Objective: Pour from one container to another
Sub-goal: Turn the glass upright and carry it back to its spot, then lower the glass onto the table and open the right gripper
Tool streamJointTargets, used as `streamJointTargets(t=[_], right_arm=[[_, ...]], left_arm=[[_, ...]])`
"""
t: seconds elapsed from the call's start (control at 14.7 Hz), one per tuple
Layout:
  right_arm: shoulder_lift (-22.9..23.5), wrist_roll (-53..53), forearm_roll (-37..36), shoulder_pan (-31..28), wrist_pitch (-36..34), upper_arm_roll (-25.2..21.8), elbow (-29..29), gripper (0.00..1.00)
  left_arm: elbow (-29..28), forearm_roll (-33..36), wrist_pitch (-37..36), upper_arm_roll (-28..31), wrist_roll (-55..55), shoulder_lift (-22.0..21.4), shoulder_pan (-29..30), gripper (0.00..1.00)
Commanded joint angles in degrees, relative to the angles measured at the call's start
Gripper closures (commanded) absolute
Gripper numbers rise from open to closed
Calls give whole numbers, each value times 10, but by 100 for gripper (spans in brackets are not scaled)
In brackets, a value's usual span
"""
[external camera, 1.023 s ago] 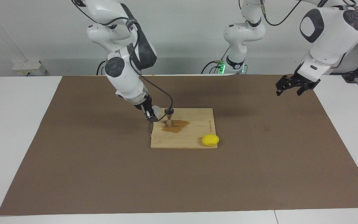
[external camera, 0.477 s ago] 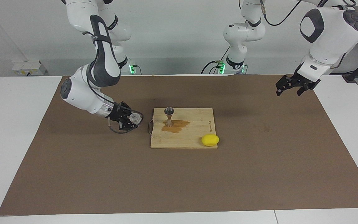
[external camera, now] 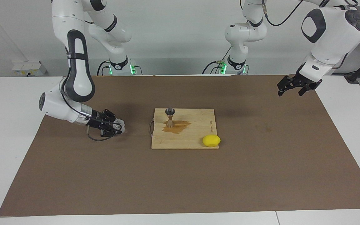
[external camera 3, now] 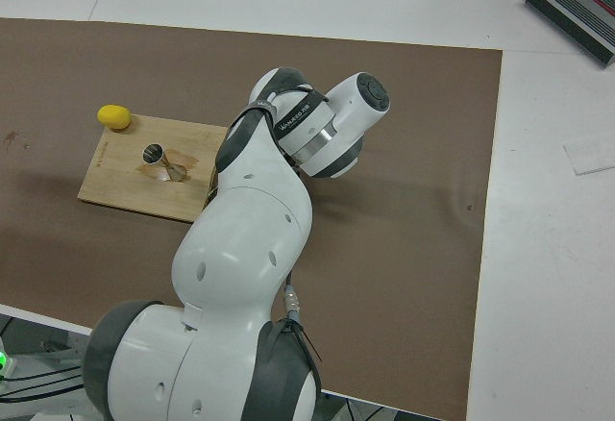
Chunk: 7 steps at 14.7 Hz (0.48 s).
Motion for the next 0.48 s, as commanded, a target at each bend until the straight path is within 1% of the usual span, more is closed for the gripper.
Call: streamJointTargets(t=[0.0,0.14,0.2,0.27,0.34,0.41], right_arm=[[18,-39,22,-30,-11,8,2,91],[25,-62,22,-43,-16,8,2,90],[25,-67,22,-49,-18,8,2,86],[25,-69,23,-54,-18,8,1,68],[24,-69,22,-54,-13,7,-2,27],[23,-74,22,-54,-6,6,-8,9]], left_arm=[[13,12,-13,1,-7,4,-2,0],[13,12,-13,1,-7,4,-2,0],[13,12,-12,1,-7,4,-2,0],[13,12,-11,1,-7,4,-2,0],[13,12,-11,1,-7,4,-2,0],[13,12,-11,1,-7,4,-2,0]])
